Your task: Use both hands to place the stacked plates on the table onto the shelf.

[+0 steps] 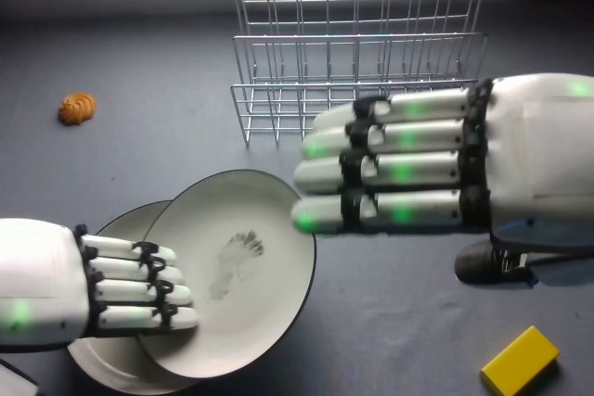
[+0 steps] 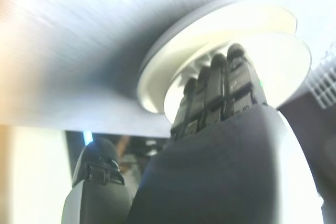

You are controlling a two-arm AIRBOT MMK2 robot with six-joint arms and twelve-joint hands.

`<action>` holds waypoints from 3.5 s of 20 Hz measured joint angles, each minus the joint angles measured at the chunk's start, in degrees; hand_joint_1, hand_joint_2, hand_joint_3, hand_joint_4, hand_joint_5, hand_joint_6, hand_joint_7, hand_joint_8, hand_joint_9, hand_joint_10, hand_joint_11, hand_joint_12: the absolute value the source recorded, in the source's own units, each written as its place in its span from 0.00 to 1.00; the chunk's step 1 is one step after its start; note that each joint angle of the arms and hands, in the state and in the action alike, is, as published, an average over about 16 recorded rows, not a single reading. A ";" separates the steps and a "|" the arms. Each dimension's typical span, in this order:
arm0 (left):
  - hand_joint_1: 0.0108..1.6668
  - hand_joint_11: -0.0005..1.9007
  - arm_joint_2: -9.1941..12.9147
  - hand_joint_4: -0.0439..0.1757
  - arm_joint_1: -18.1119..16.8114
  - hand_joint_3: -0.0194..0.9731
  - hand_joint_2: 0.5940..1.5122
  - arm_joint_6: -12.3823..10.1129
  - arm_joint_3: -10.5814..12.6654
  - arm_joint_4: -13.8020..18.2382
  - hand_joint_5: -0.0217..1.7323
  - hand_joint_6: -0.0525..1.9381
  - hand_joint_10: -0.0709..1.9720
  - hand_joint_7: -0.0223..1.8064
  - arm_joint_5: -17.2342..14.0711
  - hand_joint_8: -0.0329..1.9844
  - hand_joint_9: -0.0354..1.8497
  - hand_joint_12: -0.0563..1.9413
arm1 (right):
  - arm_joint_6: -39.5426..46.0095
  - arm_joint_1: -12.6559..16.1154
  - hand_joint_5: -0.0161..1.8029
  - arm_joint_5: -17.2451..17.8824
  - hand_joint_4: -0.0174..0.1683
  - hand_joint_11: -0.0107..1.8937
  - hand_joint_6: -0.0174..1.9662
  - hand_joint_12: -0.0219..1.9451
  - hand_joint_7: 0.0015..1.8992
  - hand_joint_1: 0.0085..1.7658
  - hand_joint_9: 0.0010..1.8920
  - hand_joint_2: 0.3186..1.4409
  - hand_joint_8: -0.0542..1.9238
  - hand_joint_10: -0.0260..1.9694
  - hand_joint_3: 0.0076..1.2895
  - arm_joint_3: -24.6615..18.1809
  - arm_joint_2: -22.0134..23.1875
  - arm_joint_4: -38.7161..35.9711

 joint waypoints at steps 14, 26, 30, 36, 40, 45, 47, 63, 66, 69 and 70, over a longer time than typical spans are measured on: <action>0.01 0.01 -1.33 0.22 -1.54 0.03 0.59 0.00 -1.98 -4.95 0.02 0.02 0.04 0.01 3.19 0.01 0.03 0.03 | -16.75 -0.04 0.07 -11.00 0.12 0.02 0.02 0.20 0.03 0.70 0.02 0.59 0.03 0.02 0.01 7.35 -16.70 10.53; 0.01 0.01 -1.62 0.23 -1.57 0.03 0.59 0.00 -1.66 -5.60 0.01 0.02 0.04 0.01 3.26 0.01 0.03 0.04 | -25.26 -0.25 0.28 -15.25 0.12 0.09 0.03 0.49 0.25 0.65 0.24 0.65 0.04 0.03 0.01 13.57 -27.69 17.67; 0.01 0.01 -1.58 0.24 -1.83 0.03 0.60 0.00 -1.46 -5.88 0.01 0.02 0.04 0.01 3.13 0.01 0.03 0.03 | -26.07 -0.31 0.38 -14.58 0.13 0.18 0.07 0.56 0.35 0.64 0.36 0.64 0.08 0.02 0.01 14.55 -29.06 18.20; 0.01 0.01 -0.80 0.23 -3.96 0.03 0.60 0.01 -0.70 -7.54 0.02 0.03 0.04 0.02 2.76 0.02 0.03 0.04 | -26.37 -0.29 0.47 -13.15 0.15 0.31 0.17 0.57 0.46 0.63 0.52 0.62 0.20 0.02 0.01 14.80 -29.68 18.21; 0.01 0.01 0.29 0.22 -6.44 0.03 0.61 0.01 0.53 -8.79 0.03 0.03 0.04 0.02 2.42 0.02 0.03 0.04 | -26.28 -0.07 0.49 -12.66 0.16 0.37 0.25 0.56 0.48 0.64 0.58 0.61 0.28 0.01 0.01 13.91 -29.10 18.14; 0.01 0.01 1.82 0.20 -9.87 0.03 0.60 0.01 3.12 -9.29 0.05 0.04 0.04 0.03 0.93 0.02 0.03 0.04 | -25.01 0.95 0.49 -13.21 0.20 0.39 0.33 0.54 0.49 0.64 0.61 0.61 0.37 0.01 0.01 11.44 -27.08 18.17; 0.00 0.01 2.39 0.20 -11.23 0.03 0.59 0.01 4.43 -9.07 0.06 0.04 0.04 0.03 0.02 0.02 0.03 0.04 | -24.01 1.70 0.50 -13.56 0.22 0.39 0.37 0.53 0.50 0.65 0.61 0.61 0.39 0.01 0.00 10.00 -25.75 18.18; 0.00 0.01 5.24 0.20 -19.48 0.03 0.58 -0.04 12.30 1.42 0.07 0.03 0.04 0.04 -10.06 0.02 0.03 0.03 | 0.56 12.63 0.53 -15.97 0.23 0.40 0.52 0.50 0.56 0.67 0.62 0.61 0.47 0.01 0.00 3.08 -12.30 16.95; 0.00 0.01 5.90 0.20 -21.13 0.03 0.58 -0.06 12.66 3.54 0.07 0.03 0.04 0.04 -11.66 0.02 0.03 0.03 | 8.89 15.22 0.53 -16.78 0.23 0.41 0.51 0.50 0.56 0.67 0.62 0.61 0.47 0.01 0.00 4.63 -10.99 16.32; 0.00 0.01 6.42 0.20 -22.63 0.03 0.58 -0.07 12.95 5.89 0.07 0.03 0.04 0.05 -13.30 0.02 0.03 0.03 | 17.05 17.72 0.53 -17.94 0.22 0.40 0.51 0.51 0.56 0.68 0.62 0.61 0.47 0.01 0.00 6.83 -10.24 15.69; 0.00 0.01 6.55 0.20 -23.08 0.03 0.58 -0.08 13.03 6.68 0.07 0.03 0.04 0.05 -13.83 0.02 0.03 0.03 | 19.69 18.49 0.53 -18.38 0.22 0.40 0.51 0.51 0.56 0.68 0.62 0.61 0.47 0.01 0.00 7.68 -10.08 15.51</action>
